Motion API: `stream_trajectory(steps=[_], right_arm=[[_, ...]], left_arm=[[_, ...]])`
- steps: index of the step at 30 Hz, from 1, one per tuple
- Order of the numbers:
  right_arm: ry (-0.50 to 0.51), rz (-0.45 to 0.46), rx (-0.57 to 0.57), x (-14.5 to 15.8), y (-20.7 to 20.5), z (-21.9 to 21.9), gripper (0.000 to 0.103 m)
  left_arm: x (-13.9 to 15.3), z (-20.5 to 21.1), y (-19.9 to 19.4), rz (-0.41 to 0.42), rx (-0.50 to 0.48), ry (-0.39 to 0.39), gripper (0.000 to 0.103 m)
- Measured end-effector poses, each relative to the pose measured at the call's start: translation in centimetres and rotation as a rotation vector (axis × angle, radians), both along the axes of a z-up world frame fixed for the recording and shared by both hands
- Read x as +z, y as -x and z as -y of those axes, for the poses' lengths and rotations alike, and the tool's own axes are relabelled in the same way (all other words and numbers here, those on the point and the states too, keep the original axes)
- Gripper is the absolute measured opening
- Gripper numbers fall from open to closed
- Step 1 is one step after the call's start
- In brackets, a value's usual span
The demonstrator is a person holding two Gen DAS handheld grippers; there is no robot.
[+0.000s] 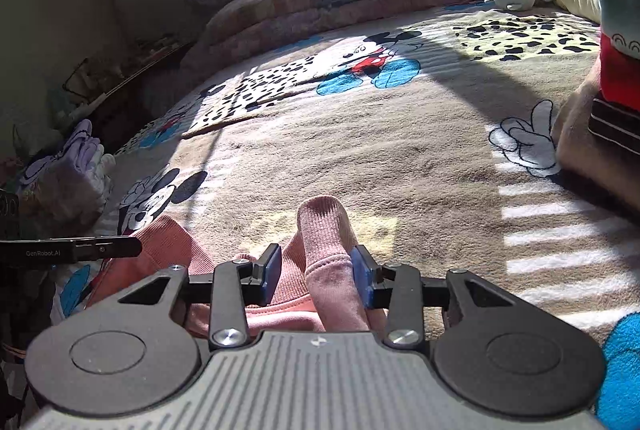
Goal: Fold clothes
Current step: 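Grasp the sweatshirt hem with both tools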
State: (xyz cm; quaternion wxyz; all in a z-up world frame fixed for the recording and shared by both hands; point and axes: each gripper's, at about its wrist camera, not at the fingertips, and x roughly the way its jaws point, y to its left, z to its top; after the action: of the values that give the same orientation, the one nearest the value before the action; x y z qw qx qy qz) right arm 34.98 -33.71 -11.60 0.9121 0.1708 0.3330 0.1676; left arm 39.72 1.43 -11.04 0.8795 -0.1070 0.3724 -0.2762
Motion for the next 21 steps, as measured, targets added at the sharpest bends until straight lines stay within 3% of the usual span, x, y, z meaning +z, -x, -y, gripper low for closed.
stream_trajectory(steps=[1, 2, 8, 10, 13, 21], right_arm=[[-0.039, -0.003, 0.015, -0.3, -0.2, 0.3, 0.011], [-0.074, 0.0, 0.022, -0.5, -0.1, 0.6, 0.011], [-0.328, 0.122, -0.124, -1.4, 2.1, 5.6, 0.009], [-0.402, 0.122, -0.168, -2.3, 2.4, 7.4, 0.009], [-0.457, 0.116, -0.209, -3.3, 2.4, 9.0, 0.009], [-0.414, 0.041, -0.209, -4.4, 0.9, 9.4, 0.009]], left_arm=[[-0.3, -0.3, -0.1, -0.012, 0.005, 0.025, 0.009], [-0.6, -1.0, -0.2, -0.024, 0.005, 0.079, 0.008], [-2.2, -5.8, -0.5, -0.104, 0.065, 0.426, 0.006], [-2.7, -7.2, -0.6, -0.128, 0.087, 0.544, 0.006], [-3.0, -8.2, -0.7, -0.138, 0.103, 0.647, 0.006], [-4.4, -8.7, -1.2, -0.192, 0.164, 0.663, 0.006]])
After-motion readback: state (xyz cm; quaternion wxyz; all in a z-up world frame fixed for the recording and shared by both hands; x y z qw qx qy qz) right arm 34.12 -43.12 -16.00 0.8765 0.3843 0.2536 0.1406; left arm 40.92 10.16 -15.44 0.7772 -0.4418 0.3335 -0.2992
